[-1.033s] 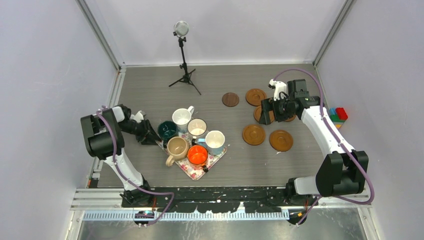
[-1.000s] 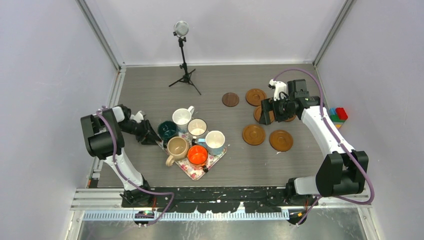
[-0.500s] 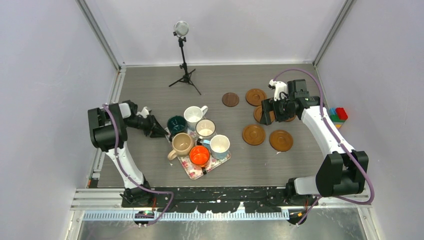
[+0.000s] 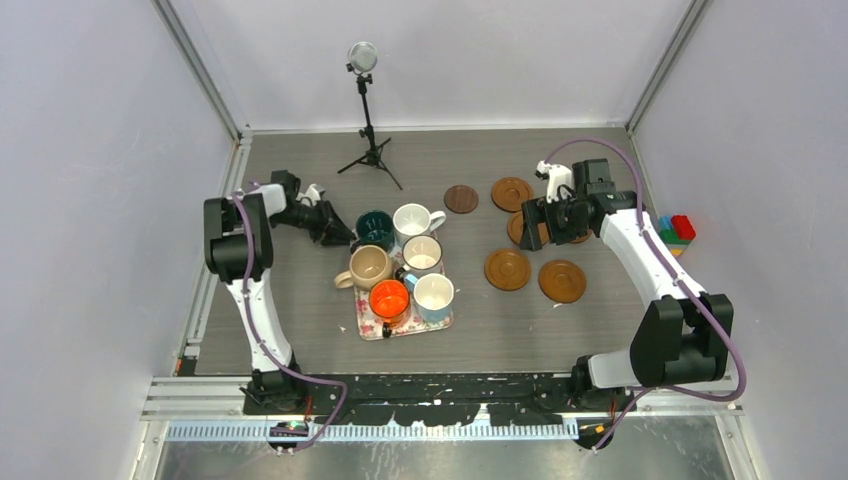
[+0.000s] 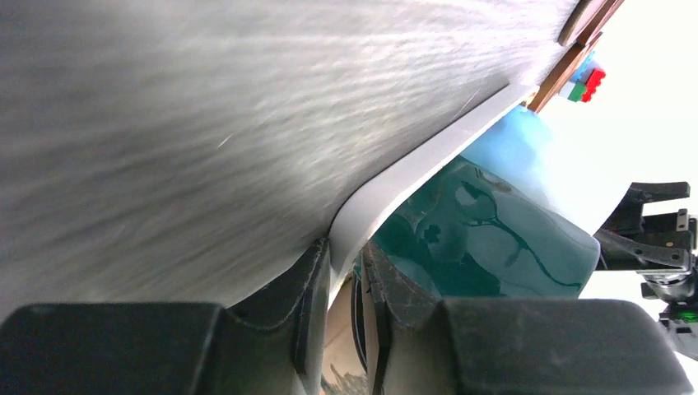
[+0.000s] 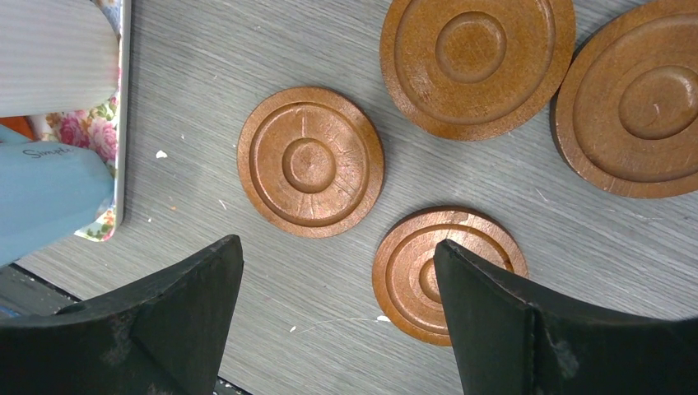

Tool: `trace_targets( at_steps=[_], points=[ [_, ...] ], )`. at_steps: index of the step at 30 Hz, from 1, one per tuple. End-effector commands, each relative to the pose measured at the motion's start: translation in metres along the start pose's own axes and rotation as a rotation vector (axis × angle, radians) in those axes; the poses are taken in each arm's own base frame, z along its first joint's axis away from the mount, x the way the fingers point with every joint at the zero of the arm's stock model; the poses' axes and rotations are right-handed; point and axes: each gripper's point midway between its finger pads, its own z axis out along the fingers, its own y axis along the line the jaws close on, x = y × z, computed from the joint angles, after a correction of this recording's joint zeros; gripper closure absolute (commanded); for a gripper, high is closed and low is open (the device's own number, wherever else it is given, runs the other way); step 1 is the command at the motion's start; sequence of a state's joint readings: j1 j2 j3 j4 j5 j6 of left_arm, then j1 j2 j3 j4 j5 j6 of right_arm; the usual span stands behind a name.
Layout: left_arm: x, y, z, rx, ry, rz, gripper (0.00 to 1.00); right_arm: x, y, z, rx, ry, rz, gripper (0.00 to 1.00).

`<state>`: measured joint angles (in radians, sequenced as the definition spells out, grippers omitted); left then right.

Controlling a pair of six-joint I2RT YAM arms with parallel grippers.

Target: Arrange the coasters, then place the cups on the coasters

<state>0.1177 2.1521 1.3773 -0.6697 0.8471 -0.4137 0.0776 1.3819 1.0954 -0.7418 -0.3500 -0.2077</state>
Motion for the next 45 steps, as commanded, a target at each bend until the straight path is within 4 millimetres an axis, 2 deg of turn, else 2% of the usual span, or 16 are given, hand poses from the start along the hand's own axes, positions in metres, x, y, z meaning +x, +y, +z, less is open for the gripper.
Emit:
trace_targets(
  at_steps=[1, 5, 8, 12, 18, 23, 25, 26, 30, 35, 40, 45],
  points=[
    [-0.028, 0.003, 0.029, -0.075, -0.061, 0.108, 0.76, -0.008, -0.002, -0.001, 0.002, -0.019, -0.004, 0.10],
    [-0.034, -0.001, 0.031, -0.098, -0.062, 0.136, 0.74, -0.010, -0.002, -0.005, 0.005, -0.032, -0.002, 0.10],
    [-0.035, -0.003, 0.020, -0.135, -0.074, 0.169, 0.60, -0.013, -0.004, -0.009, 0.017, -0.047, -0.001, 0.10],
    [-0.036, -0.008, -0.014, -0.145, -0.151, 0.175, 0.40, -0.023, -0.006, -0.018, 0.029, -0.070, -0.004, 0.10],
    [-0.037, -0.012, -0.079, -0.167, -0.259, 0.205, 0.26, -0.049, -0.012, -0.023, 0.052, -0.107, 0.001, 0.10],
    [-0.016, -0.023, -0.118, -0.236, -0.286, 0.331, 0.16, -0.070, -0.035, -0.011, 0.125, -0.089, 0.035, 0.10],
    [-0.002, -0.028, -0.131, -0.257, -0.294, 0.404, 0.03, -0.078, -0.043, -0.004, 0.148, -0.078, 0.057, 0.11],
    [0.004, -0.032, -0.137, -0.262, -0.302, 0.443, 0.01, -0.082, -0.047, 0.000, 0.160, -0.076, 0.070, 0.12],
    [0.035, -0.046, -0.157, -0.265, -0.329, 0.584, 0.00, -0.089, -0.064, 0.020, 0.194, -0.031, 0.093, 0.15],
    [0.074, -0.058, -0.169, -0.234, -0.323, 0.695, 0.00, -0.075, -0.082, 0.043, 0.237, 0.063, 0.070, 0.16],
    [0.095, -0.065, -0.173, -0.214, -0.346, 0.760, 0.00, -0.066, -0.103, 0.057, 0.258, 0.115, 0.088, 0.17],
    [0.103, -0.066, -0.173, -0.220, -0.338, 0.785, 0.00, -0.054, -0.101, 0.068, 0.206, 0.166, 0.106, 0.21]
  ],
)
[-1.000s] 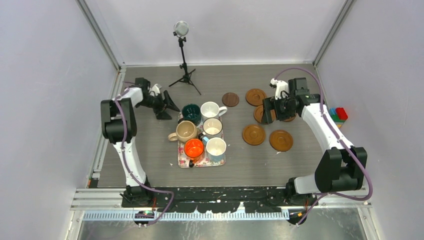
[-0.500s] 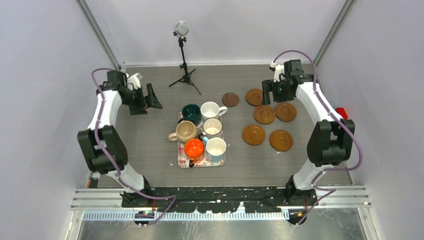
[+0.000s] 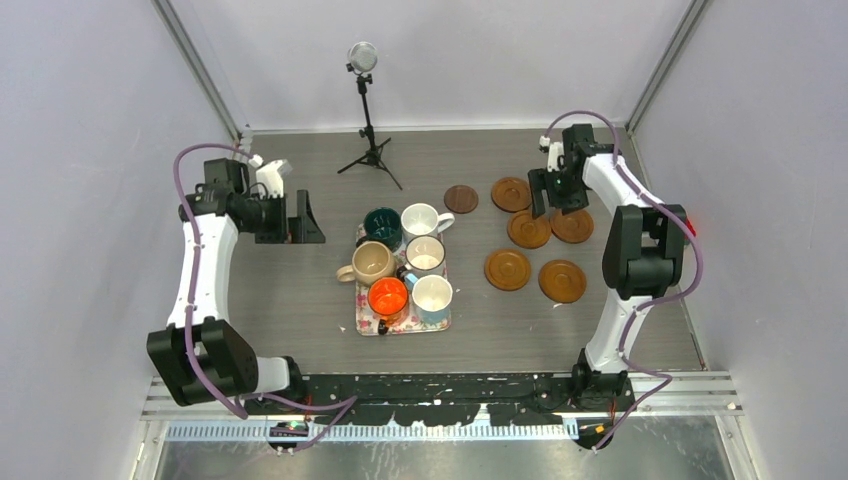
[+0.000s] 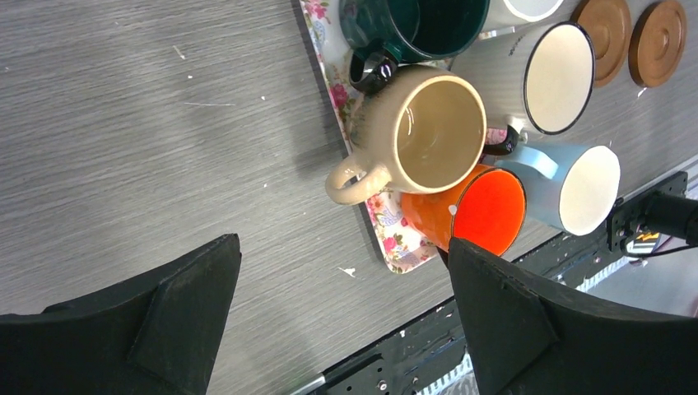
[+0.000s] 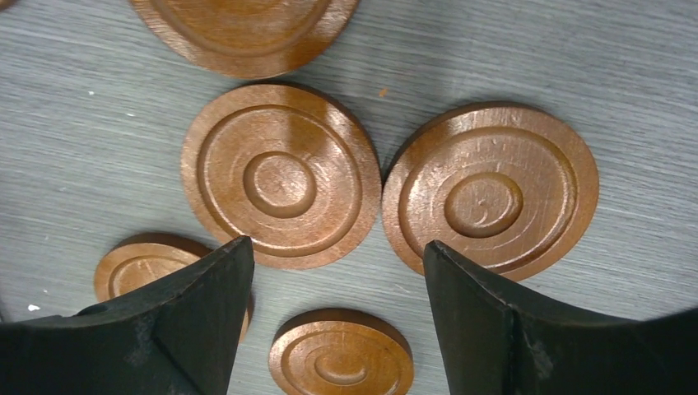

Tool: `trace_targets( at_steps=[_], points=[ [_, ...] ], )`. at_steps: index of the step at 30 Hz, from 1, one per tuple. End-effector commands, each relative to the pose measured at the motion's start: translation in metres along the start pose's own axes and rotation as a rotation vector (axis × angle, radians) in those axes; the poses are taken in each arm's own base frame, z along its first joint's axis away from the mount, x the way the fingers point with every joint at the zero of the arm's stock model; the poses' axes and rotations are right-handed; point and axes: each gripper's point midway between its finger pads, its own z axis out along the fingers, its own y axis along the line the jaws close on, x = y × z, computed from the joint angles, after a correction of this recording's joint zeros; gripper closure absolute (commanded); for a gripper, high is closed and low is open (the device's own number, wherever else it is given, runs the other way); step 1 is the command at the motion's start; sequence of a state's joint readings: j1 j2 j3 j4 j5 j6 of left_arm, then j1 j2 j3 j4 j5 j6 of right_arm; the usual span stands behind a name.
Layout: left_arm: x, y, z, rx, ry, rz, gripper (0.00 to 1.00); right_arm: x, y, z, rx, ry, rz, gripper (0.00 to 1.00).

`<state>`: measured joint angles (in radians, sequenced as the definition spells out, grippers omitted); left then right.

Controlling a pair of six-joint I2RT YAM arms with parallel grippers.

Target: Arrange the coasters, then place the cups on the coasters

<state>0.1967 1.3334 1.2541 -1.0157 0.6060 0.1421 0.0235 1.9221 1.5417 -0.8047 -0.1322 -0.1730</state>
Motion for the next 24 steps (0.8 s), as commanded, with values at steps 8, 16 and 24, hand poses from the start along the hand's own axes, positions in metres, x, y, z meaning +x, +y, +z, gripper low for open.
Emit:
trace_targets(
  at_steps=[8, 16, 24],
  points=[
    [0.003, -0.013, -0.003, 0.050, -0.007, 0.036, 0.00, 0.007, -0.013, 0.020, 0.037, 0.049, 0.011, 0.25],
    [0.002, -0.006, 0.000, 0.021, -0.006, 0.025, 0.00, 0.013, -0.018, 0.043, 0.078, 0.056, 0.100, 0.23],
    [0.003, -0.002, 0.002, 0.007, -0.004, 0.022, 0.00, 0.022, -0.035, 0.054, 0.185, 0.065, 0.132, 0.22]
  ],
)
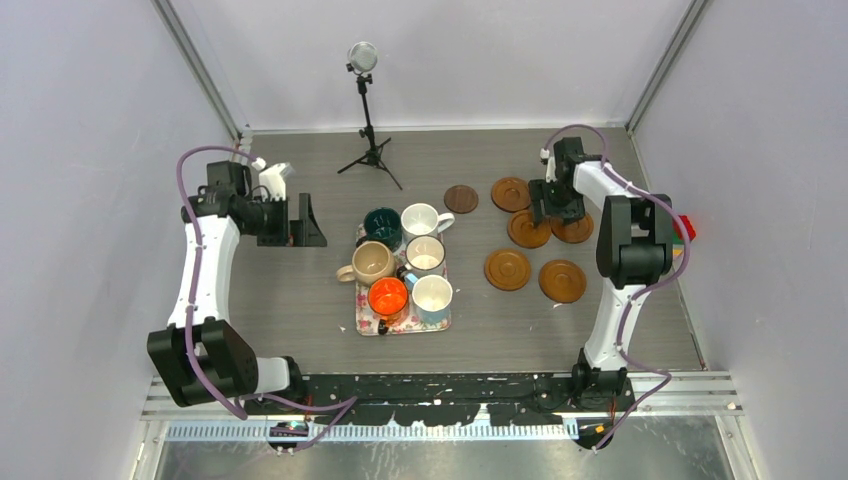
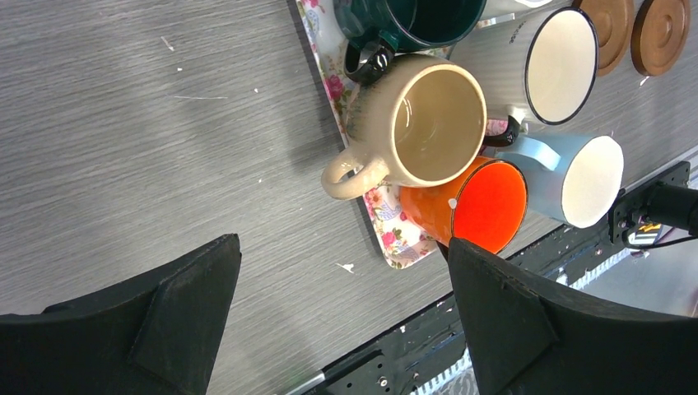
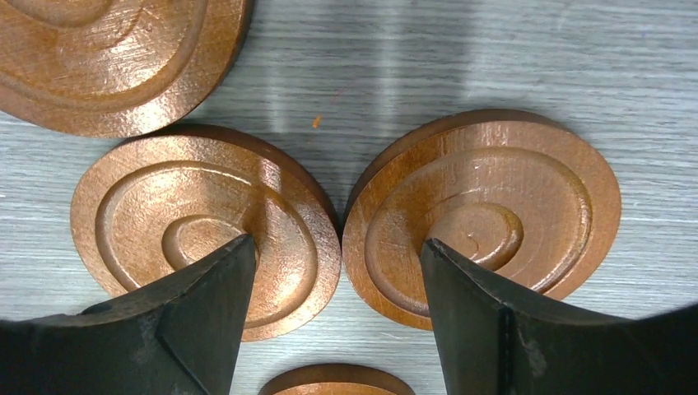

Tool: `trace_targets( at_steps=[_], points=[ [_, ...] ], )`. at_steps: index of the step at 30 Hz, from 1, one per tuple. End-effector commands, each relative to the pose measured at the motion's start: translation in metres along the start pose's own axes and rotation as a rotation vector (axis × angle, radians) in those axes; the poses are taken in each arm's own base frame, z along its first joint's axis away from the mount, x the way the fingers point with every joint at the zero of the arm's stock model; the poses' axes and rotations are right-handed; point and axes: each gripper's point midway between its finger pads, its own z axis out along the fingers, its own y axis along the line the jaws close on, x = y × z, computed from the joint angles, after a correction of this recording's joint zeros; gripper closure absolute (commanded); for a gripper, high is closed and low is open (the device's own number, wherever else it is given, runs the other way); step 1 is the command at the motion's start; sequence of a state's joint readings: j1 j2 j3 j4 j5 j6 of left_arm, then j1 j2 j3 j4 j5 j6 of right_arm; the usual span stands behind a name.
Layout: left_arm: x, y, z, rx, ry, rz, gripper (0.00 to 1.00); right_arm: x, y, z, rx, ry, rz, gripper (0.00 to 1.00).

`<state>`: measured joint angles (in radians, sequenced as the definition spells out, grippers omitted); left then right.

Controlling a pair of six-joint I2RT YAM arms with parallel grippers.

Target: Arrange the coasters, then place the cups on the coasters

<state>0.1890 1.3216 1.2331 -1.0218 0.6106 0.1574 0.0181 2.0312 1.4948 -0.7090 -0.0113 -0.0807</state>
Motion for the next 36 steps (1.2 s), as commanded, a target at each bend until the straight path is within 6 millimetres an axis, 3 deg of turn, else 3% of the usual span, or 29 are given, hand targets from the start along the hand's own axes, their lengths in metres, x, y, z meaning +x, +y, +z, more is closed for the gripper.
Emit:
trace_targets(
  at_steps=[1, 8, 18, 27, 36],
  points=[
    [-0.004, 0.001, 0.001, -0.006, -0.017, 0.010, 0.00, -0.001, -0.011, 0.009, 0.060, -0.004, 0.035, 0.22],
    [-0.002, 0.003, 0.003, -0.012, -0.013, 0.009, 0.00, -0.007, -0.041, 0.011, -0.060, 0.008, 0.178, 0.19],
    [-0.001, 0.007, 0.007, -0.013, -0.003, 0.003, 0.00, -0.032, -0.085, 0.019, -0.036, -0.015, 0.205, 0.19],
    [-0.001, 0.012, 0.009, -0.029, 0.006, 0.000, 0.00, -0.065, -0.102, 0.033, -0.004, -0.055, 0.202, 0.19],
    [-0.001, 0.016, 0.011, -0.040, 0.017, -0.007, 0.00, -0.093, -0.110, 0.033, 0.000, -0.097, 0.203, 0.19]
  ],
)
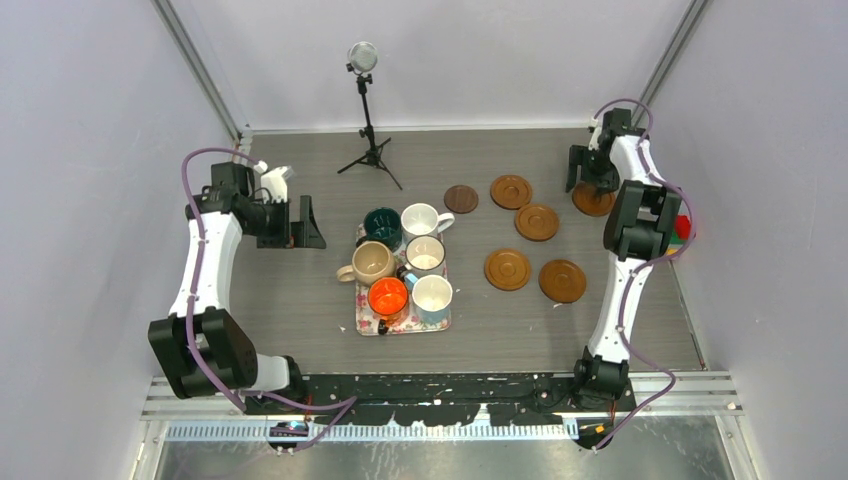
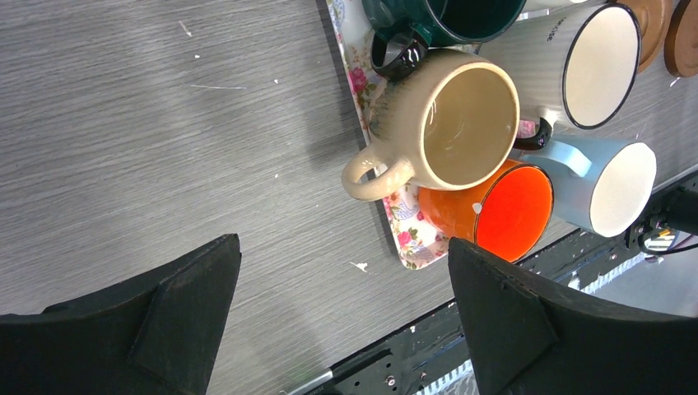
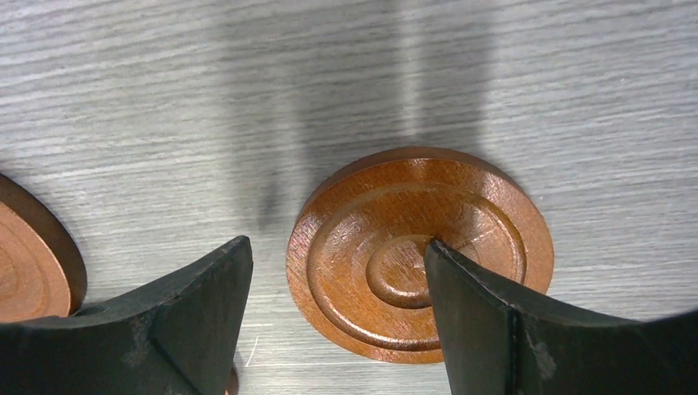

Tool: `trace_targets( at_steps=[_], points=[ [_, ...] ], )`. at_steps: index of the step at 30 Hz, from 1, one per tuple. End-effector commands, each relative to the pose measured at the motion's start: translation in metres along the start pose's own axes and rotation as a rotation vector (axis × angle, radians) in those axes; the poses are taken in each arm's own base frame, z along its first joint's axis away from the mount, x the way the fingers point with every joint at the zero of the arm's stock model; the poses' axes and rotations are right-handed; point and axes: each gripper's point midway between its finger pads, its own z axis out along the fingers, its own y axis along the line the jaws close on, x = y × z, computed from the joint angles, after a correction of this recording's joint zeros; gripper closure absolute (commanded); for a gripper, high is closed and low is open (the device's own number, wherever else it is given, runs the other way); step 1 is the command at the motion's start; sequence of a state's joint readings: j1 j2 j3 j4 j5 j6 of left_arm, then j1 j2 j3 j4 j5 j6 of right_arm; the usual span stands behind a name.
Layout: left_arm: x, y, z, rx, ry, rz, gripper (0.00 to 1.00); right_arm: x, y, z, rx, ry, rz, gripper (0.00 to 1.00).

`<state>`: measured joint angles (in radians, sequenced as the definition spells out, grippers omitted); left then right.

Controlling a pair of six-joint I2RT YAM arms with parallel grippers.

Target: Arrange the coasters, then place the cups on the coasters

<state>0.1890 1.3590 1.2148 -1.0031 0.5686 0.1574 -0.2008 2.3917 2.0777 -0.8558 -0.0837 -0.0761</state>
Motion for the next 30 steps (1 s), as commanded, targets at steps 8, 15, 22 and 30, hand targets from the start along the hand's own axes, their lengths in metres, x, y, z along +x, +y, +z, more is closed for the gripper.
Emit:
trace_targets(
  at_steps=[8, 15, 22, 30],
  points=[
    [-0.006, -0.001, -0.003, -0.005, -0.031, 0.024, 0.00, -0.030, 0.018, -0.037, -0.103, -0.095, -0.009, 0.19],
    [-0.006, -0.007, -0.005, 0.016, -0.045, 0.032, 0.00, -0.025, 0.039, -0.081, -0.163, -0.126, -0.058, 0.20],
    [-0.005, -0.010, -0.007, 0.023, -0.052, 0.039, 0.00, 0.009, 0.050, -0.076, -0.133, -0.049, -0.103, 0.22],
    [-0.004, -0.010, -0.008, 0.018, -0.054, 0.046, 0.00, 0.042, 0.054, -0.065, -0.139, 0.008, -0.111, 0.22]
  ],
)
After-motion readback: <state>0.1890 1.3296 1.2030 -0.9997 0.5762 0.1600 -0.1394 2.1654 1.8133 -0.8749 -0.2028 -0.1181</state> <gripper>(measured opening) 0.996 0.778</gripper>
